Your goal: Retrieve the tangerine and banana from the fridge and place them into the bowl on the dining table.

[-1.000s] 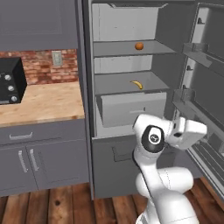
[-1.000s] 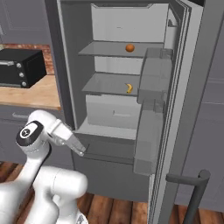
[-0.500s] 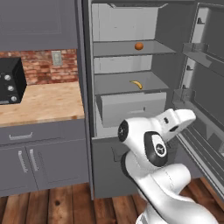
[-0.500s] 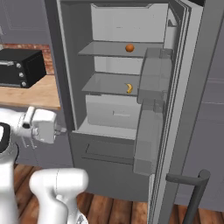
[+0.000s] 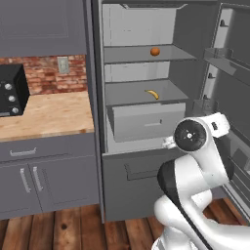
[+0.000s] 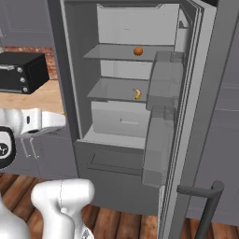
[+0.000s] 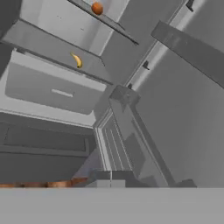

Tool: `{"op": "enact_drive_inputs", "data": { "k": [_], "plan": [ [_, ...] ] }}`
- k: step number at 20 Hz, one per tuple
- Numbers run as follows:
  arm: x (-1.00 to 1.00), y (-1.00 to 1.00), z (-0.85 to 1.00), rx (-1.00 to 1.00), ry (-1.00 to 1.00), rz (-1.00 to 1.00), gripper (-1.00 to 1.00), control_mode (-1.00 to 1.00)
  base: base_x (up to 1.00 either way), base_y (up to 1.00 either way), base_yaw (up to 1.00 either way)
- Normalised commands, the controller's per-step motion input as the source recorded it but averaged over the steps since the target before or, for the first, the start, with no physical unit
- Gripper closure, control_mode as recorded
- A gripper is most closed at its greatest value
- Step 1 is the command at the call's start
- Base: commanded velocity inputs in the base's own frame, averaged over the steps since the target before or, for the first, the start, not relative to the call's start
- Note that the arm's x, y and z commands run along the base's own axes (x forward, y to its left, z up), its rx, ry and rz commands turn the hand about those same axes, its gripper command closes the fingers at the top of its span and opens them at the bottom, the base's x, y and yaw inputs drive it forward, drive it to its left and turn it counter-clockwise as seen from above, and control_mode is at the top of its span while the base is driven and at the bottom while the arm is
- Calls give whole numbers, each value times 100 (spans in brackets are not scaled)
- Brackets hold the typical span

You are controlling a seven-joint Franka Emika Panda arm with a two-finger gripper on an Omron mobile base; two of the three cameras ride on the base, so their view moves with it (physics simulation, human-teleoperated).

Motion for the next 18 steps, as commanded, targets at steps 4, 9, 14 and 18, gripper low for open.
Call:
{"op": "enact_drive_inputs", "data": {
  "k": [4,9,14,18],
  "plan": [
    [0,11,0,38,-12,31,100,-100,0,0,0],
    [-7,0,0,24,7,9,100,-100,0,0,0],
    [-7,-2,-8,17,21,4,100,-100,0,0,0],
    [-10,-3,-22,14,12,7,100,-100,0,0,0]
  ]
}}
